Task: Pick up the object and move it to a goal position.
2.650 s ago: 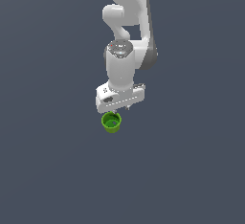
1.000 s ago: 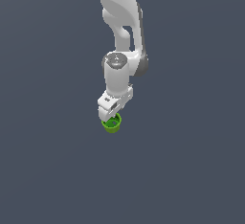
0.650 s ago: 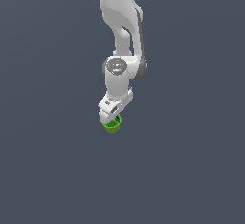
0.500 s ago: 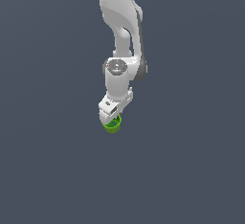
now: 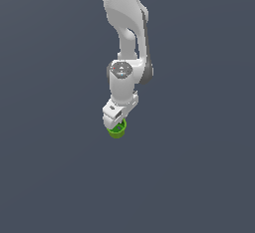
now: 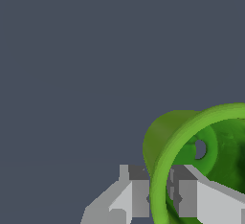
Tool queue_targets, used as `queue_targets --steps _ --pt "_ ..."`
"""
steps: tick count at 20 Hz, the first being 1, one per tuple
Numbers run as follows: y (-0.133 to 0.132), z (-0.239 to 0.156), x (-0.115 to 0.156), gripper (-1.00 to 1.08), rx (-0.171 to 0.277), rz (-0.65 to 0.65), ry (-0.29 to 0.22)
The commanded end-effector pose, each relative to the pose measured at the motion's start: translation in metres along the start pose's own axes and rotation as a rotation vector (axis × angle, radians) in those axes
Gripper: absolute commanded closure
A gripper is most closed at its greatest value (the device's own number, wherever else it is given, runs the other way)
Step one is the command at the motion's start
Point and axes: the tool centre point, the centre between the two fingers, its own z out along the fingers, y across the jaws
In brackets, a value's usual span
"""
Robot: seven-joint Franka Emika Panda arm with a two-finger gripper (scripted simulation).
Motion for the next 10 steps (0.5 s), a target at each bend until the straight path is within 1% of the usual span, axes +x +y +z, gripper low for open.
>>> queue_targets --steps 1,5,10 --pt "0.000 -0.001 0.000 1.08 0.000 0.000 0.000" --pt "-0.004 -0.008 0.001 1.08 0.000 0.000 0.000" --pt "-0.012 -0.028 0.004 1.08 0.000 0.000 0.000"
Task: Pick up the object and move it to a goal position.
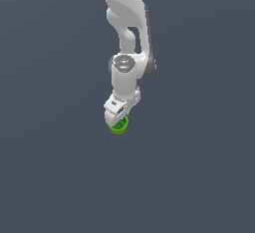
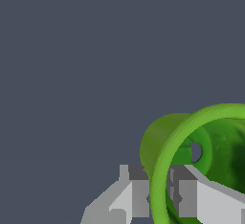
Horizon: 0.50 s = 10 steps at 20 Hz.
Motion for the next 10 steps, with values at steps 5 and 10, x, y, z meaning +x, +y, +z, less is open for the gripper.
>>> queue_targets --steps 5,10 --pt "-0.016 -0.040 0.006 1.08 -0.003 -0.001 0.001" --pt "-0.035 -0.085 0.013 1.08 -0.003 -0.001 0.001"
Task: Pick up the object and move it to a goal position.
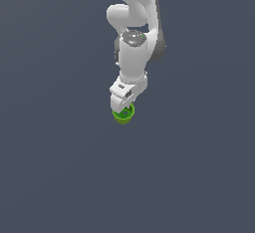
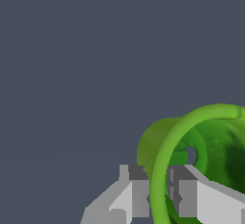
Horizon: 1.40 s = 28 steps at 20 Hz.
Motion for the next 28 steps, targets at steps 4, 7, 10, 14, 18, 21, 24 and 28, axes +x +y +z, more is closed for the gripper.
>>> queue_targets --steps 4,7,10,14,18,21,24,28 --pt "-0.023 -0.058 0.009 1.08 -0.003 -0.001 0.001" --pt "-0.037 -0.092 0.014 1.08 -0.002 -0.001 0.002" --pt "-0.051 -0.124 0.020 1.08 -0.002 -0.002 0.002" --pt "-0.068 -0.166 0.026 1.08 -0.002 -0.002 0.002" --pt "-0.084 -0.207 0.033 1.08 -0.002 -0.002 0.002" --pt "-0.096 -0.237 0.038 1.08 -0.002 -0.002 0.002" --pt "-0.106 -0.266 0.043 1.08 -0.002 -0.002 0.002" --pt "-0.118 -0.297 0.049 1.08 -0.002 -0.001 0.002"
